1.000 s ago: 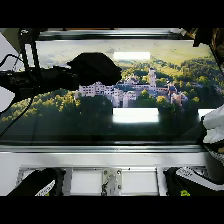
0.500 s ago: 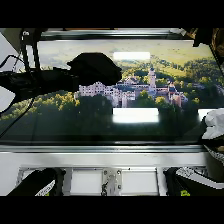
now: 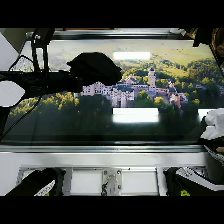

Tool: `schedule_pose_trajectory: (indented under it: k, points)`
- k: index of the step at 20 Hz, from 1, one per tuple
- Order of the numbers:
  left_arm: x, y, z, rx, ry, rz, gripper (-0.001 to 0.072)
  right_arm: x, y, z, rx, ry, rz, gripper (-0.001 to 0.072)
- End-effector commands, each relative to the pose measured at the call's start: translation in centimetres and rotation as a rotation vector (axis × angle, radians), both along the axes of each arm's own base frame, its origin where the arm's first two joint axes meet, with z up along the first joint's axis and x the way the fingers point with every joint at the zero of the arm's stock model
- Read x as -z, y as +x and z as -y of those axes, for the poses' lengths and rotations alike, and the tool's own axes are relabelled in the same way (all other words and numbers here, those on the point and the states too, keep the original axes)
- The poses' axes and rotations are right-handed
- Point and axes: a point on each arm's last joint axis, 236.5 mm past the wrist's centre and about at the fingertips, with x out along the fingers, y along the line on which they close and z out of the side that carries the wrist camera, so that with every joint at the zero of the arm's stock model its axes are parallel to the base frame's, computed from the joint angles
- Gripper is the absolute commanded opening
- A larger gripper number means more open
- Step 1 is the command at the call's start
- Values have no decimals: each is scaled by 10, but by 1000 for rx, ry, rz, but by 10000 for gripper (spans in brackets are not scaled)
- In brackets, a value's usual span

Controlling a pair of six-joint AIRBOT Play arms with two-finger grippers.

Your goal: Fold the clothes and pants, and hang the long-sleeved shirts on hangers.

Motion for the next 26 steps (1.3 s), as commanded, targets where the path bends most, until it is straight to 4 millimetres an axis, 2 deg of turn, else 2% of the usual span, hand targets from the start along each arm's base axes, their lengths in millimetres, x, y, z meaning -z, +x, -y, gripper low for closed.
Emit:
schedule_pose_trajectory:
  k: [1,6,9,13,17,18,19,20,23,26]
  points:
    - [3,1,1,1,4,-8,14,1,-36,-10,87,36,-36,7]
    - [3,1,1,1,4,-8,14,-10,-78,-28,172,42,-15,7]
    - [4,1,1,1,5,-8,15,-14,-94,-35,208,39,-22,7]
    - [4,1,1,1,5,-8,14,-19,-98,-41,215,23,-28,9]
    - [4,1,1,1,5,-8,15,-18,-89,-43,172,8,-90,26]
    - [4,1,1,1,5,-8,15,-19,-86,-43,155,-3,-110,59]
    - [4,1,1,1,5,-8,14,-22,-81,-44,132,-18,-111,249]
    - [4,1,1,1,6,-7,15,-26,-77,-45,116,-29,-94,405]
    - [4,2,1,1,6,-8,15,-46,-67,-56,66,-90,-34,424]
    - [4,2,1,1,6,-7,14,-99,-64,-84,13,-265,78,424]
